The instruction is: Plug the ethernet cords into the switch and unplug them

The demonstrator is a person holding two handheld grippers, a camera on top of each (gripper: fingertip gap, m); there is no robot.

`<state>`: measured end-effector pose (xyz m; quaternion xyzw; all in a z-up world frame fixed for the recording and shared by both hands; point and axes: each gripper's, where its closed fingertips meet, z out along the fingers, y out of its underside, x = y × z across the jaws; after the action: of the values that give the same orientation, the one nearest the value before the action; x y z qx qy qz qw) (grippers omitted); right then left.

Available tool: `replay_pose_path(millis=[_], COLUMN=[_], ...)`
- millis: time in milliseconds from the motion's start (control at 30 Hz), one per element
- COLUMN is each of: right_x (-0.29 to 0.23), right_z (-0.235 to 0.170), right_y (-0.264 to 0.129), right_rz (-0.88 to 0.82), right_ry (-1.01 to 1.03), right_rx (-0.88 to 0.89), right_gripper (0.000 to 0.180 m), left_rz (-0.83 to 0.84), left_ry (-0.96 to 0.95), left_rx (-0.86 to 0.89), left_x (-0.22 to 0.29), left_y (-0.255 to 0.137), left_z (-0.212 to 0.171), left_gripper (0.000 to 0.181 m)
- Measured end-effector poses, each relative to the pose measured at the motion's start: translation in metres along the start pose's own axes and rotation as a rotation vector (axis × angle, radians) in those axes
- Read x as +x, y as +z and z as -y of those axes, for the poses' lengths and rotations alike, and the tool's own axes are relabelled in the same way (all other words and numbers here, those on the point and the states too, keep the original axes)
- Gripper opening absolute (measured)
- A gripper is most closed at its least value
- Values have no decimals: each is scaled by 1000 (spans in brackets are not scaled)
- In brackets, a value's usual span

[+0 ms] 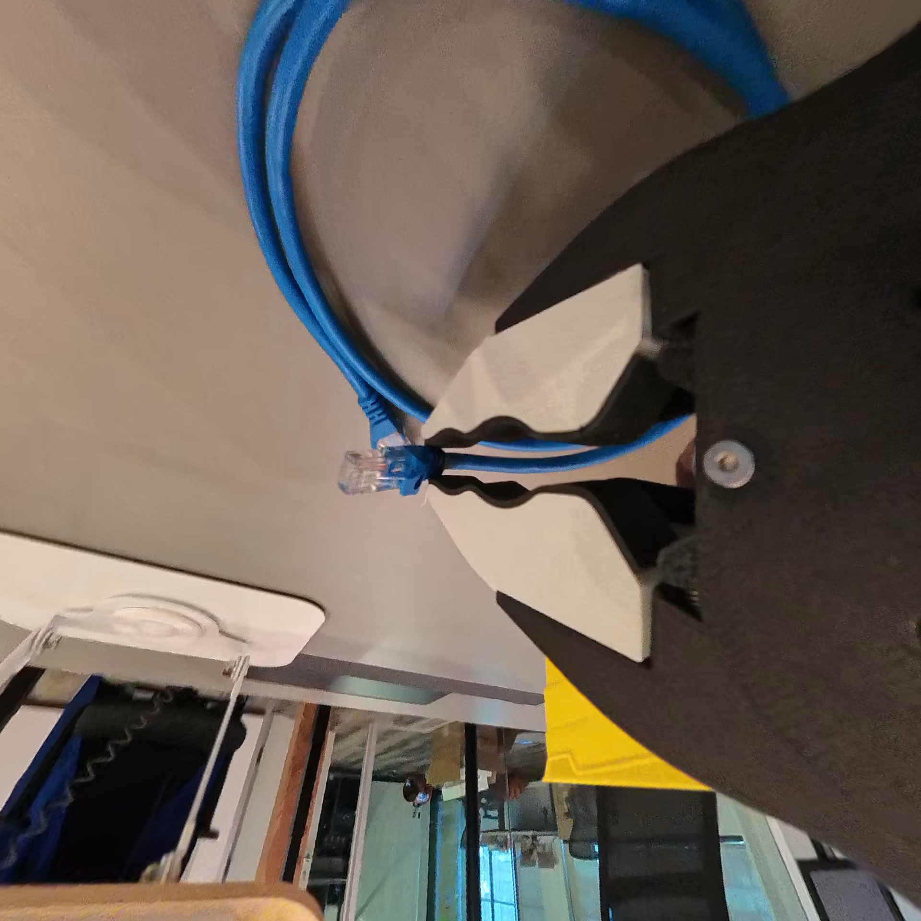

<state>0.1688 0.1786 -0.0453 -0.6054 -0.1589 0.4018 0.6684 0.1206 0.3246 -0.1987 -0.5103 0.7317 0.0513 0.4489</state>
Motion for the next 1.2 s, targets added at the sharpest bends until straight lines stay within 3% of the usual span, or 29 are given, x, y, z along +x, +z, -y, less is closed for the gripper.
replay_pose_path(millis=[233,400,667,1200], right_x=[8,20,30,37], right_z=[-6,-9,-14,-28], right_y=[10,19,37,50], right_rz=[-74,-154,-220,-254], right_ry=[-97,-207,-382,-476], right_rx=[-91,-168,-257,-293], right_gripper=[72,73,72,73], left_rz=[-122,-92,-107,-225], left_ry=[151,288,480,516], left_rx=[-89,-67,-46,-18], left_x=[-29,-50,-40,-27], left_y=[-35,-63,-85,-91], left_z=[12,34,62,85], left_gripper=[10,10,10,10])
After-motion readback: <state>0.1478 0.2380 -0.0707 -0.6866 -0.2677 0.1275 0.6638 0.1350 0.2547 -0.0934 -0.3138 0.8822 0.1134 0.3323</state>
